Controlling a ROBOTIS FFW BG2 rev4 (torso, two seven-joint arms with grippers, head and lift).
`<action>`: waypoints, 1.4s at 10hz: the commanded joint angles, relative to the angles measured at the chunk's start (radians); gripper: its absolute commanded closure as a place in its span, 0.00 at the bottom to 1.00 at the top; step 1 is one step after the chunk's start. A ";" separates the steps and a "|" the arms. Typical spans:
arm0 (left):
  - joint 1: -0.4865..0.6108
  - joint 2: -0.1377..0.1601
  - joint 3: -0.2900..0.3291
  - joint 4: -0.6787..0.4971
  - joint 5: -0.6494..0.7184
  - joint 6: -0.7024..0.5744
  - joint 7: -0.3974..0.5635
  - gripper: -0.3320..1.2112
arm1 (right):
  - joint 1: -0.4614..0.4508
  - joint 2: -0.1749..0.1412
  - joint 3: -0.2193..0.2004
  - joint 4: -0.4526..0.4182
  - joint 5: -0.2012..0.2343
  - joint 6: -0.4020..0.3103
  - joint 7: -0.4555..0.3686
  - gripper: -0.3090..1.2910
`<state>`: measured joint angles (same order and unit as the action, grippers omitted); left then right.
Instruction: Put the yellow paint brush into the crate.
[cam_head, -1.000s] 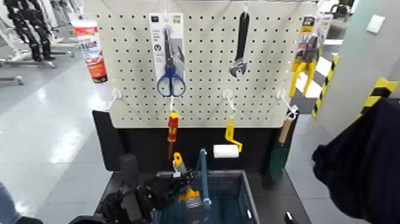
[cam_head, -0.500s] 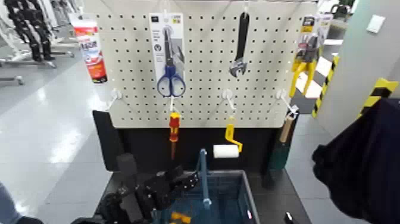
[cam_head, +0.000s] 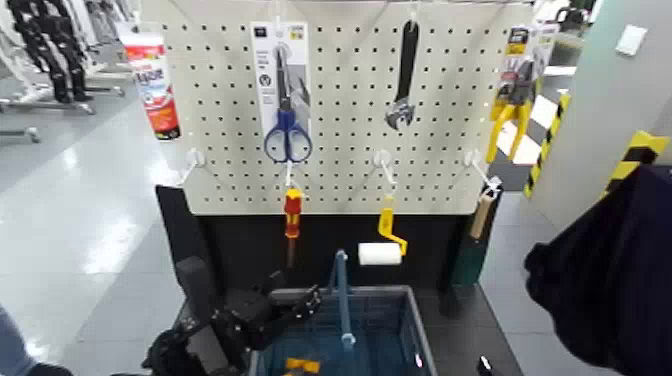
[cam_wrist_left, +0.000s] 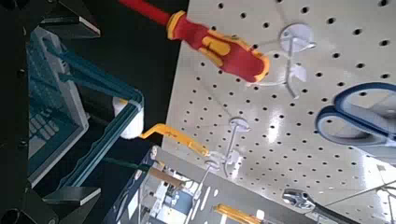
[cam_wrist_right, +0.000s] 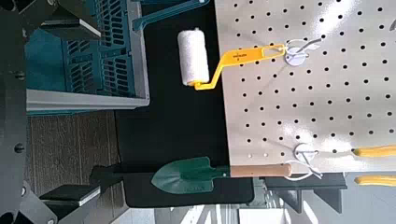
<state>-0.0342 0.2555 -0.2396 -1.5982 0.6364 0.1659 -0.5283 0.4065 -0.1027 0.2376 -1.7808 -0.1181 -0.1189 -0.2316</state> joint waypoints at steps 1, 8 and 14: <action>0.070 -0.005 0.071 -0.123 -0.096 -0.003 0.056 0.29 | 0.002 0.001 -0.001 0.000 0.000 0.001 0.000 0.28; 0.303 -0.064 0.197 -0.249 -0.365 -0.143 0.284 0.29 | 0.008 0.003 -0.004 -0.006 0.000 0.001 0.000 0.28; 0.430 -0.114 0.258 -0.316 -0.495 -0.174 0.360 0.29 | 0.017 0.009 -0.017 -0.015 0.029 -0.012 0.000 0.28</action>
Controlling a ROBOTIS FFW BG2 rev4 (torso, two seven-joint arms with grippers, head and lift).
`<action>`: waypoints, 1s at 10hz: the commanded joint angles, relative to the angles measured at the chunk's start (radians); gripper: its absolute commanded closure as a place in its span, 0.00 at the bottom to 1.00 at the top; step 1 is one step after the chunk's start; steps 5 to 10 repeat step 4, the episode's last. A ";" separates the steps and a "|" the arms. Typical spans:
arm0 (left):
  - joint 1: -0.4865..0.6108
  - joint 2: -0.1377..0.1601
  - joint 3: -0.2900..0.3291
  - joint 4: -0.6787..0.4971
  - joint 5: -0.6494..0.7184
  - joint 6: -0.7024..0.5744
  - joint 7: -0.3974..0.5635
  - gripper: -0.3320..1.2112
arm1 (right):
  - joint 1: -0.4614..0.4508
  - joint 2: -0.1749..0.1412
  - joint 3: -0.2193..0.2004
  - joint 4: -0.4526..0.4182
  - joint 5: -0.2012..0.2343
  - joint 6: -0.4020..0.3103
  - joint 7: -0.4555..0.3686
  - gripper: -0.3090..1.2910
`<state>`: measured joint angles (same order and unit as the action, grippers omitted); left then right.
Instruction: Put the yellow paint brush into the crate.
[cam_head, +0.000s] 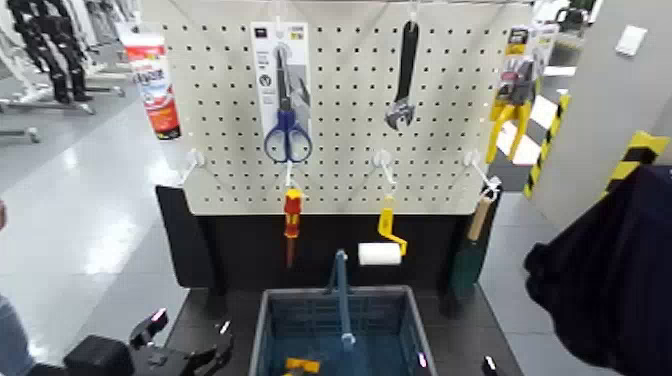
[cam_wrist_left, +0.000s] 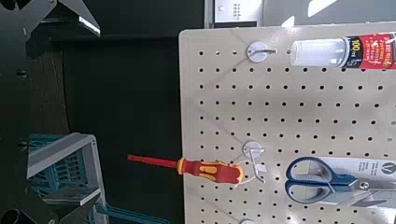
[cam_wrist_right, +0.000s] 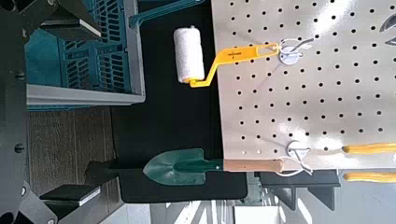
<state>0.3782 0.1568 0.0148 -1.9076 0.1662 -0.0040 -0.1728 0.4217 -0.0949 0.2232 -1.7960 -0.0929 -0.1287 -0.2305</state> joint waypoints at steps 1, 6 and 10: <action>0.027 -0.019 0.000 -0.007 -0.036 -0.005 0.004 0.29 | 0.002 0.001 -0.004 0.000 0.009 0.000 -0.001 0.28; 0.033 -0.019 -0.006 -0.010 -0.056 -0.004 0.006 0.29 | 0.002 0.001 -0.005 -0.005 0.022 0.004 0.000 0.28; 0.033 -0.019 -0.006 -0.010 -0.056 -0.004 0.006 0.29 | 0.002 0.001 -0.005 -0.005 0.022 0.004 0.000 0.28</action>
